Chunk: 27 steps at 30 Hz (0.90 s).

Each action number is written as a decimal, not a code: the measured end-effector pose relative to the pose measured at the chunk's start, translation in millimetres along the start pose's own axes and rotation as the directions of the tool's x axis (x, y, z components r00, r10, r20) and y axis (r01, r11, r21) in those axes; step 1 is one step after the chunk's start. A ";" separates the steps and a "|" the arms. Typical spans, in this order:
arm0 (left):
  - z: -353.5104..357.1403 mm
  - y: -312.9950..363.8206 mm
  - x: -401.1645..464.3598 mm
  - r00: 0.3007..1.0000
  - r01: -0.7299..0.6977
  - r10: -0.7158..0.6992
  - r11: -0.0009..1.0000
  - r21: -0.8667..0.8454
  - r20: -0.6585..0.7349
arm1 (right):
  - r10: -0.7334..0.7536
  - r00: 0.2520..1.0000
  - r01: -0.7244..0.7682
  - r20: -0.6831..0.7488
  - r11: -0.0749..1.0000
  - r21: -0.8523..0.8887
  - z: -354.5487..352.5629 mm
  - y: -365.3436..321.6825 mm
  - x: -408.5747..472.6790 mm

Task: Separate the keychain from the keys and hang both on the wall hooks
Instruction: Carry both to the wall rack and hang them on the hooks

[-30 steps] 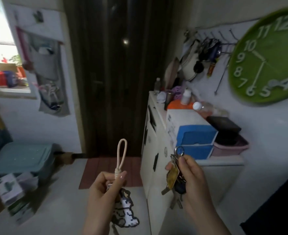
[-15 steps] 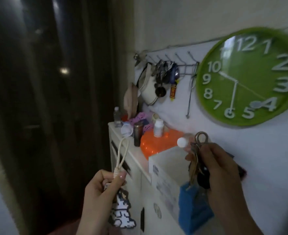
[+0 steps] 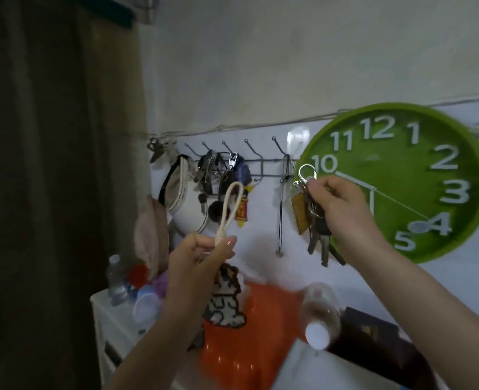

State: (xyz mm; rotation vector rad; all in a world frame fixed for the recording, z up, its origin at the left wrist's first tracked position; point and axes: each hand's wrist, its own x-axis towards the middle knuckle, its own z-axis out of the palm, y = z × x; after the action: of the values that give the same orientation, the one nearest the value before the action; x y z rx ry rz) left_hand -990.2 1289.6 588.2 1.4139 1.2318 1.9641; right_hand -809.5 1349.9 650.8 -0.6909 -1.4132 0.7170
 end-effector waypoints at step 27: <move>105.4 -111.3 331.5 0.958 0.096 0.005 0.936 -0.339 0.285 | -0.087 0.878 -0.185 -0.470 0.845 -0.502 90.4 61.8 195.3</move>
State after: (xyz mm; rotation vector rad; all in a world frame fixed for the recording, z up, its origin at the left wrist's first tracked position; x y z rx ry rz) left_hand -1041.7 1639.2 680.2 1.4023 0.7365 1.7646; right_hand -896.4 1542.0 726.1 -1.2571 -1.1246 0.1428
